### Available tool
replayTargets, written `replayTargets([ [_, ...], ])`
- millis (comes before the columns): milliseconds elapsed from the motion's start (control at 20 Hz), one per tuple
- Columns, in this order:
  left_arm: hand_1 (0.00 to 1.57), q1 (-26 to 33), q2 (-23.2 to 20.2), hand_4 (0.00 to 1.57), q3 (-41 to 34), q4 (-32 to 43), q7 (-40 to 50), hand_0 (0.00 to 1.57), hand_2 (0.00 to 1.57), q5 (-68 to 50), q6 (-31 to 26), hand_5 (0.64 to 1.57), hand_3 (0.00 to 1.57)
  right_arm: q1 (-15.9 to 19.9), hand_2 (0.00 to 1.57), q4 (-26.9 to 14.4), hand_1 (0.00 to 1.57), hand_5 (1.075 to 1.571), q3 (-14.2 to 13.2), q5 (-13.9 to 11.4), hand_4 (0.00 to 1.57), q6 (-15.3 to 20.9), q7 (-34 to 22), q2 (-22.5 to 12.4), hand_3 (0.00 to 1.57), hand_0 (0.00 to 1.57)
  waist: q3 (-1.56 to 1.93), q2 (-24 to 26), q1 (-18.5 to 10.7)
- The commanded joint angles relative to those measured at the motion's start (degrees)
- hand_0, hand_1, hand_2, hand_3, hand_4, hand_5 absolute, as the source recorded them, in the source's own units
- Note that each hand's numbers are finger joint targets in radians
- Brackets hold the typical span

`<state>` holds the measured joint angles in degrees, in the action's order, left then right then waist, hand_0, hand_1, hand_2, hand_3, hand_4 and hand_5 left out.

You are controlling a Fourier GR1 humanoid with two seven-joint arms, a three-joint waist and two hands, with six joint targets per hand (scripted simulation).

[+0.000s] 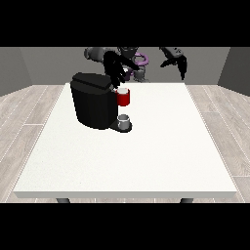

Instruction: Insert the coffee pod into the coffee machine and close the lid

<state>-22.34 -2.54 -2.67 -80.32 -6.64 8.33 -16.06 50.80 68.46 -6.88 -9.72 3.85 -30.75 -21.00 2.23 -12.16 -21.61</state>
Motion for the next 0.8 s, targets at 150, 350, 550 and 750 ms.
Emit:
replayTargets([
  [150,0.0,-3.4,0.95,0.4,1.84,-0.55,-0.12,0.0,0.0,0.11,-0.93,1.571,0.0,7.14,0.0,5.77,0.0,1.571,3.37,-0.02,0.0,-1.66,4.92,2.0,0.0,0.0,-2.12,-3.68,-9.94],
  [350,0.0,-6.75,1.83,0.43,2.69,-0.79,0.2,0.0,0.0,0.21,-0.88,1.571,0.0,9.67,0.0,7.6,0.0,1.571,3.7,-1.22,0.0,-0.22,6.91,1.76,0.0,0.0,-2.18,-7.36,-11.03],
  [550,0.0,-5.83,0.2,0.35,1.42,-3.55,0.88,0.0,0.0,-2.02,-2.9,1.571,0.0,10.46,0.0,3.02,0.0,1.571,1.46,0.03,0.0,-0.04,13.22,1.9,0.0,0.0,-2.22,-8.99,-12.19],
  [750,0.0,-7.64,-0.44,0.2,0.26,-2.66,0.93,0.0,0.0,-1.9,-2.02,1.571,0.0,13.87,0.0,-0.94,0.0,1.571,2.13,0.43,0.05,0.19,14.77,4.84,0.0,0.0,-2.25,-10.49,-10.02],
])
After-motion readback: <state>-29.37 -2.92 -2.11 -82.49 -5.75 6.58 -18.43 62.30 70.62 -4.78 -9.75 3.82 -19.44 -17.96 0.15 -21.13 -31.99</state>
